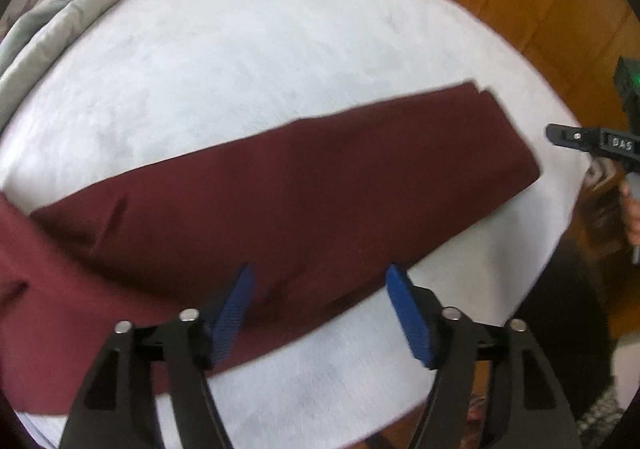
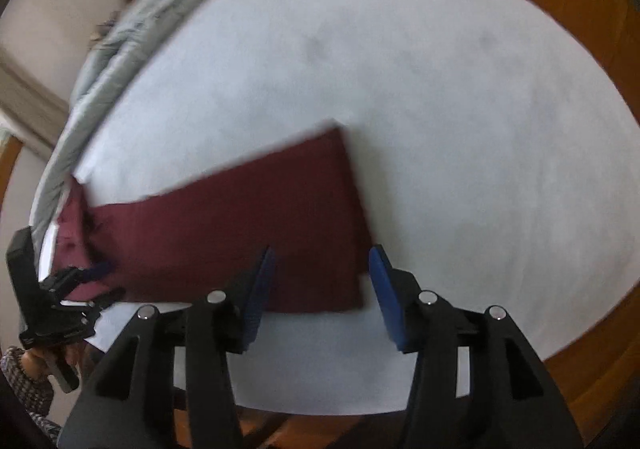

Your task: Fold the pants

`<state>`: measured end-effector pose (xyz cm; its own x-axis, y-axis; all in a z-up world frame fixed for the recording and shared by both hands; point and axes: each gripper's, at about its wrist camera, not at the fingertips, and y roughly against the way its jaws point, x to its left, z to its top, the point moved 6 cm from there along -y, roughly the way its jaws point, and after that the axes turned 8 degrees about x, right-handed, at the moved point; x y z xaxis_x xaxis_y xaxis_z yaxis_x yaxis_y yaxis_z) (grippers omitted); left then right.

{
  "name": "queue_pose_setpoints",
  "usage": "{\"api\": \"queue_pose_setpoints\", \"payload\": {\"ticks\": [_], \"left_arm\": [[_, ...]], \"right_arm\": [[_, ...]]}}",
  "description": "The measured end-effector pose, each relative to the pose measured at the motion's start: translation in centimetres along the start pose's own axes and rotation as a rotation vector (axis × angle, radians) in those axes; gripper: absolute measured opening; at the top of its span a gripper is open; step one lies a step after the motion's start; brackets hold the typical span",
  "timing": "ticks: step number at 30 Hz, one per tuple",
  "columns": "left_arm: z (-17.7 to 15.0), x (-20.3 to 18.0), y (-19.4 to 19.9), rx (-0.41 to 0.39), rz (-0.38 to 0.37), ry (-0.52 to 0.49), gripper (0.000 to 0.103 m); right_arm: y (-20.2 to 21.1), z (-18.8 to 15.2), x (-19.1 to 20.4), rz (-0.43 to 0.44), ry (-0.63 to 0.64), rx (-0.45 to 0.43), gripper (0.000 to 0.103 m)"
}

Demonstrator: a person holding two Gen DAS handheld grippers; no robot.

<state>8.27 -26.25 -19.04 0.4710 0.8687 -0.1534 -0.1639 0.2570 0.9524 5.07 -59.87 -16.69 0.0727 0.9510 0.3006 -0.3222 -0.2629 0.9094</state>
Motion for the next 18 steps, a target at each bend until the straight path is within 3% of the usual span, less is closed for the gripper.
{"api": "queue_pose_setpoints", "payload": {"ticks": [3,6,10,12,17,18], "left_arm": [[-1.1,2.4,2.6,-0.045,-0.018,0.100,0.079],[-2.7,6.6,4.3,-0.069,0.006,0.229,0.079],[-4.7,13.8,6.4,-0.077,0.051,0.389,0.079],[-5.6,16.4,7.1,-0.081,0.064,0.448,0.079],[-7.2,20.6,8.4,-0.120,0.069,0.537,0.079],[-7.5,21.1,8.4,-0.126,0.066,0.553,0.079]], "right_arm": [[-1.2,0.3,6.5,0.135,0.094,0.030,0.050],[-4.8,-0.3,14.2,0.283,0.192,0.121,0.050],[-9.2,-1.5,22.5,0.366,0.325,0.213,0.050],[-10.8,-2.3,26.3,0.390,0.419,0.248,0.075],[-14.1,-3.9,31.6,0.346,0.596,0.321,0.077],[-15.3,-4.0,32.3,0.312,0.617,0.337,0.073]]}}
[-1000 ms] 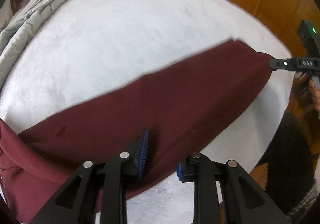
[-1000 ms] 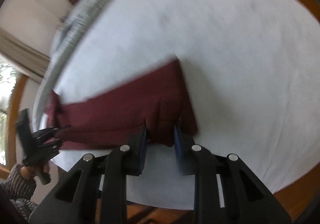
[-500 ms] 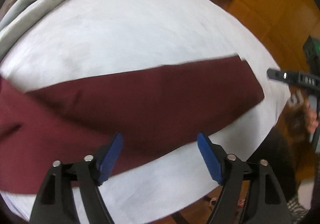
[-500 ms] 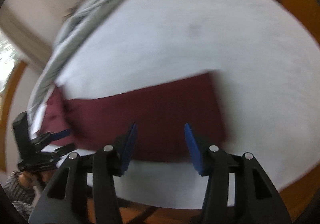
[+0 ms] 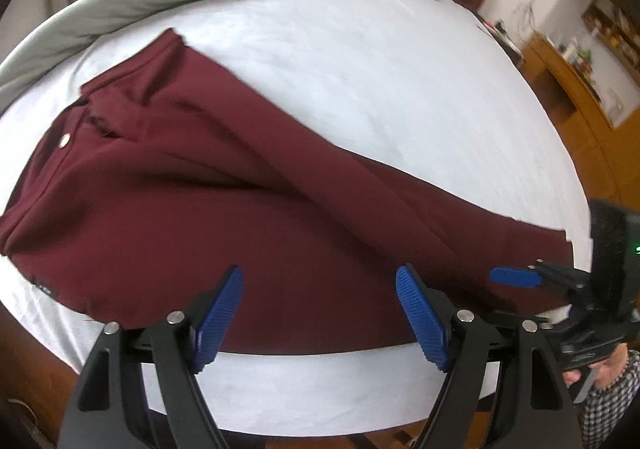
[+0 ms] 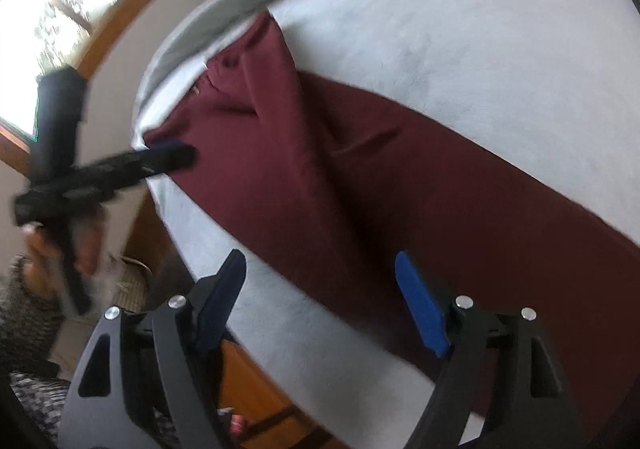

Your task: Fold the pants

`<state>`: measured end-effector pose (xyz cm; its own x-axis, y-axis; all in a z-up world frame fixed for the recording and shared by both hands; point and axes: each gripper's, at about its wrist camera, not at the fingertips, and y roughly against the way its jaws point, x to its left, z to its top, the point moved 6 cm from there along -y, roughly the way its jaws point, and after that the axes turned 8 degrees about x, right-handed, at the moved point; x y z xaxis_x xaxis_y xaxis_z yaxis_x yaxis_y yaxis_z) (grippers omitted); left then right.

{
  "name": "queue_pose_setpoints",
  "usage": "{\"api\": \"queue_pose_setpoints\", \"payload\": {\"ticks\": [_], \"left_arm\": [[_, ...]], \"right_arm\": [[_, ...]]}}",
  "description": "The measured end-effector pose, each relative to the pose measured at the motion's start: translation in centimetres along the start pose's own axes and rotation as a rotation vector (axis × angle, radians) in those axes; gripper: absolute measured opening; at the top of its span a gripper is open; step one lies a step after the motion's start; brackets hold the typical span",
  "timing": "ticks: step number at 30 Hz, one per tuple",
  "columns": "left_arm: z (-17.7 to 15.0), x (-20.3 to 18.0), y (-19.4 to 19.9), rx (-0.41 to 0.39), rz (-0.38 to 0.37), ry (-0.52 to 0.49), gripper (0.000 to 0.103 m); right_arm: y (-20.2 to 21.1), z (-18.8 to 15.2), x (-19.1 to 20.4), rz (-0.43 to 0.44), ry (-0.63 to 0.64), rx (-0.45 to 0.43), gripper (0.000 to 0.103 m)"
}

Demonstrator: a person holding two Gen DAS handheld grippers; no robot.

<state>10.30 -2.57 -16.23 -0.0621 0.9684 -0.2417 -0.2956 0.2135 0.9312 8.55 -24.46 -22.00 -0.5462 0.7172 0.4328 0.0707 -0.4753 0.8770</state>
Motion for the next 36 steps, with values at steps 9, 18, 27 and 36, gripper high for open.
{"api": "queue_pose_setpoints", "payload": {"ticks": [9,18,27,36], "left_arm": [[-1.1,5.1,0.2,0.029,-0.040,0.082,0.079],[8.2,3.9,-2.2,0.130,0.016,0.124,0.079],[15.4,4.1,-9.5,0.409,0.230,0.151,0.079],[17.1,3.0,-13.8,0.606,0.315,0.176,0.091]], "right_arm": [[-2.0,-0.2,1.4,0.059,0.056,0.064,0.009],[-6.6,-1.1,1.3,0.050,-0.001,0.137,0.008],[-6.7,-1.3,1.4,0.062,-0.015,0.131,0.008],[-6.2,-1.3,0.7,0.085,-0.033,0.124,0.008]]}}
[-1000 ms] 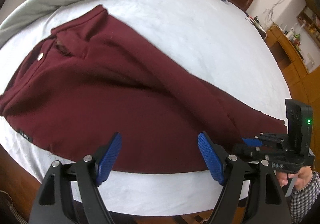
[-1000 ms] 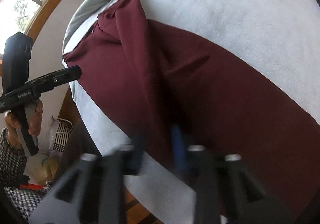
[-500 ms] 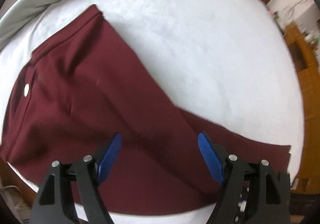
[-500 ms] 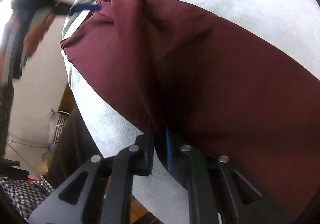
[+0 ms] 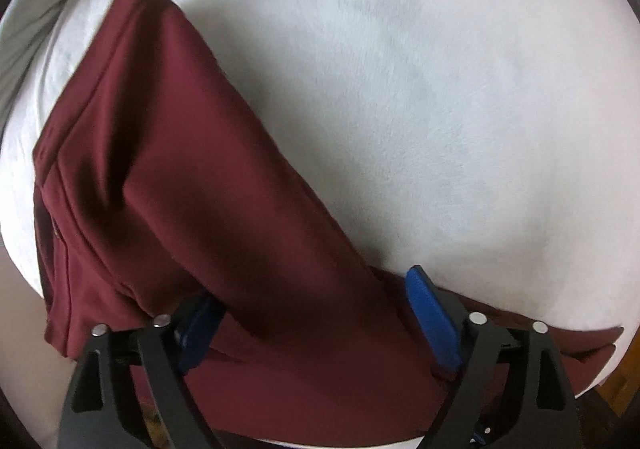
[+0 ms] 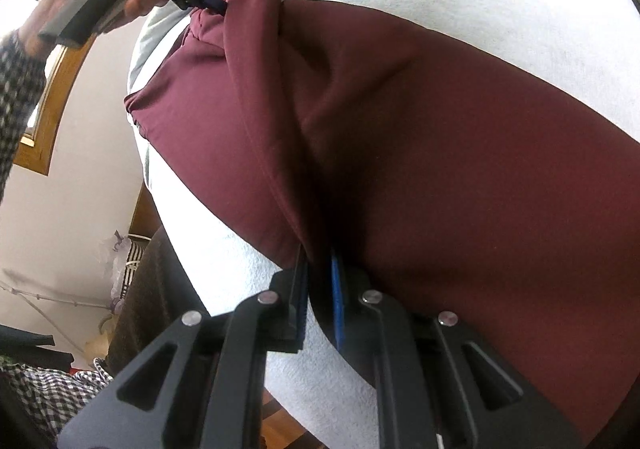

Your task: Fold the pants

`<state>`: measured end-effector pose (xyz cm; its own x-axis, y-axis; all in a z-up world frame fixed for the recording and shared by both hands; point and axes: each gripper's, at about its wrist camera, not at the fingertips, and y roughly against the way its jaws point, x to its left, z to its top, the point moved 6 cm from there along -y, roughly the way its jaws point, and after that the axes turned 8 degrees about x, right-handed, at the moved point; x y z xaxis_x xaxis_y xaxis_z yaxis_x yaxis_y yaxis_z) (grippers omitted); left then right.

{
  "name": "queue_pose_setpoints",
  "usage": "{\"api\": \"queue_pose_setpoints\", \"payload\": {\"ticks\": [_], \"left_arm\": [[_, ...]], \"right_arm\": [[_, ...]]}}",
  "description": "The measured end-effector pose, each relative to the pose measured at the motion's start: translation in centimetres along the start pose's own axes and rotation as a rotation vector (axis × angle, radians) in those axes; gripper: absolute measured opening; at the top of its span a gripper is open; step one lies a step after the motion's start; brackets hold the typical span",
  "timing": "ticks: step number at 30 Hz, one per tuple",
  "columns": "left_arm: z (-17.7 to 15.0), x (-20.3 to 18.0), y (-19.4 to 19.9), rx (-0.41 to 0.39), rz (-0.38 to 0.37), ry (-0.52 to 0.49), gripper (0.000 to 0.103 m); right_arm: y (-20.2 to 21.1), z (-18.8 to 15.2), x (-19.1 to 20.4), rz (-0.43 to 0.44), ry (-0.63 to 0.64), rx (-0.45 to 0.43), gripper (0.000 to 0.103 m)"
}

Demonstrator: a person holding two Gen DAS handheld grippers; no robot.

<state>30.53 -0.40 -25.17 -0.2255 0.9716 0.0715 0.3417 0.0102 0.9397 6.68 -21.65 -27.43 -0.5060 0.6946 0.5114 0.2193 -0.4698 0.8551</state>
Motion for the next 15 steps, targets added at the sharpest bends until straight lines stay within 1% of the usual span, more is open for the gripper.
{"api": "queue_pose_setpoints", "payload": {"ticks": [2,5,6,7,8,11,12,13,14,15], "left_arm": [[0.8,-1.0,-0.7,0.073,0.047,-0.020,0.093],[1.6,-1.8,-1.2,0.132,0.094,-0.012,0.093],[1.7,-2.0,-1.2,0.138,0.103,-0.004,0.088],[1.8,-2.0,-1.1,0.138,0.117,0.009,0.080],[1.9,-2.1,-0.9,0.133,0.118,0.016,0.077],[1.7,-2.4,-0.1,0.105,0.098,-0.009,0.062],[1.4,-2.4,0.3,0.088,0.075,-0.009,0.052],[1.1,-2.3,1.1,0.062,0.036,-0.001,0.040],[0.9,-2.1,1.6,0.039,0.018,0.003,0.036],[0.3,-1.9,2.4,0.004,-0.030,0.010,0.031]], "right_arm": [[0.7,-0.4,-0.7,-0.001,0.000,-0.001,0.008],[0.9,-0.5,-0.9,0.003,-0.008,-0.005,0.009],[1.0,-0.5,-1.0,0.007,-0.012,-0.007,0.009],[1.1,-0.5,-1.2,0.011,-0.017,-0.008,0.009],[1.2,-0.5,-1.3,0.017,-0.022,-0.009,0.009],[1.4,-0.6,-1.7,0.029,-0.035,-0.013,0.009],[1.6,-0.6,-1.8,0.033,-0.040,-0.014,0.009],[1.7,-0.6,-2.0,0.036,-0.047,-0.017,0.009],[2.0,-0.6,-2.1,0.043,-0.059,-0.024,0.009],[2.3,-0.6,-2.2,0.040,-0.066,-0.034,0.011]]}}
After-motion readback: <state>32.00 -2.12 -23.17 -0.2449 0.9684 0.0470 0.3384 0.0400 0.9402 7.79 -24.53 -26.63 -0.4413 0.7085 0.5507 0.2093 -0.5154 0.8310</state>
